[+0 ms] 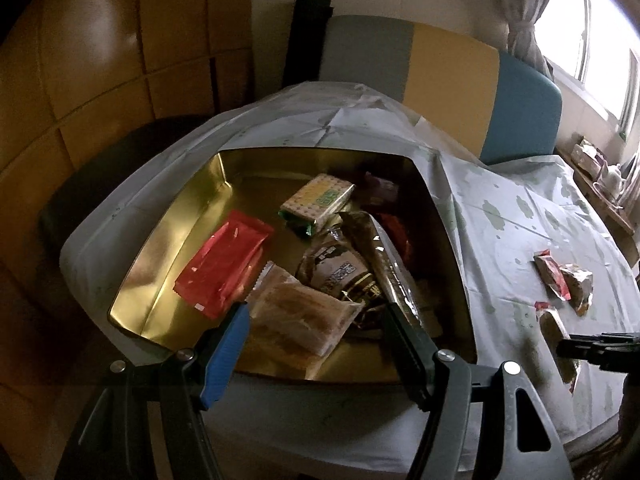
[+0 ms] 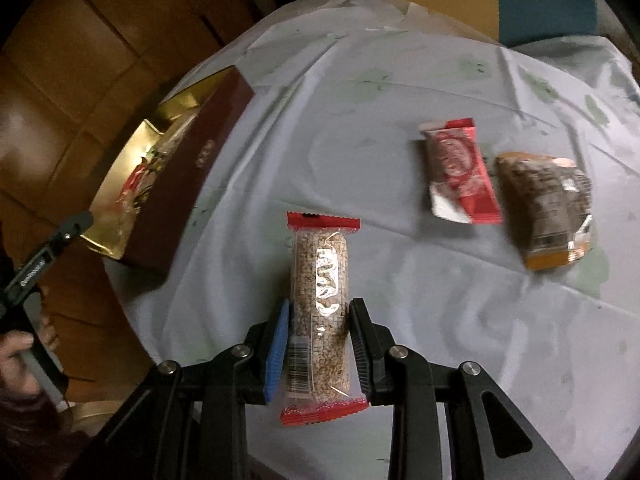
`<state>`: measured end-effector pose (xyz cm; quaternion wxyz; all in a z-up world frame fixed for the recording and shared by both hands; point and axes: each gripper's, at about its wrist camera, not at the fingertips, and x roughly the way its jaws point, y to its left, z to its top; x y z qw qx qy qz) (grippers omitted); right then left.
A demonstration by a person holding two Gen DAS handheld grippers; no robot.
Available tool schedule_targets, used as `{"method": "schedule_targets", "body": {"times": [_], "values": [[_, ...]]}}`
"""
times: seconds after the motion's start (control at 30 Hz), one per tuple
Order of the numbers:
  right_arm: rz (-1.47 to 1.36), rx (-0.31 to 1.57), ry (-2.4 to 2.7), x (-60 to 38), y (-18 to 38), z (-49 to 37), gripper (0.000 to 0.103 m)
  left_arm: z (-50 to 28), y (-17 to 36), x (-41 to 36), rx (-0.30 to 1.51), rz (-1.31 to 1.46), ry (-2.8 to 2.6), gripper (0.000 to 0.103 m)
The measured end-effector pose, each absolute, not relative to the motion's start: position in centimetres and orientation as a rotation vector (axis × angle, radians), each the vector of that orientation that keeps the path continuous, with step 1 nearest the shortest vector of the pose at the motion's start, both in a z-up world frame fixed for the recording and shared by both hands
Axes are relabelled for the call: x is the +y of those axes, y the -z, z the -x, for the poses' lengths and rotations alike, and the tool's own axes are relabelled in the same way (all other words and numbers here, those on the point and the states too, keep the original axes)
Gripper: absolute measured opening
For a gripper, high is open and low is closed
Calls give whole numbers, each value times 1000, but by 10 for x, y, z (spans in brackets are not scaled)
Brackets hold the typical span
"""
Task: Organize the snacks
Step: 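Carry the granola bar into the gold box and open the right gripper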
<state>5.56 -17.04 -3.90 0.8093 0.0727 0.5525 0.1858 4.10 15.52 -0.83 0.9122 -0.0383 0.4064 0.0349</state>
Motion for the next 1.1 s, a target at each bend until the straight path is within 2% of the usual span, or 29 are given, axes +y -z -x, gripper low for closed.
{"method": "schedule_targets", "body": {"times": [0.13, 0.77, 1.1], "values": [[-217, 1165, -434, -160, 32, -61, 30, -40, 8, 156, 833, 85, -71, 69], [-114, 1018, -649, -41, -33, -96, 30, -37, 9, 175, 828, 126, -109, 69], [-132, 1056, -727, 31, -15, -127, 33, -35, 16, 194, 839, 152, -151, 69]]}}
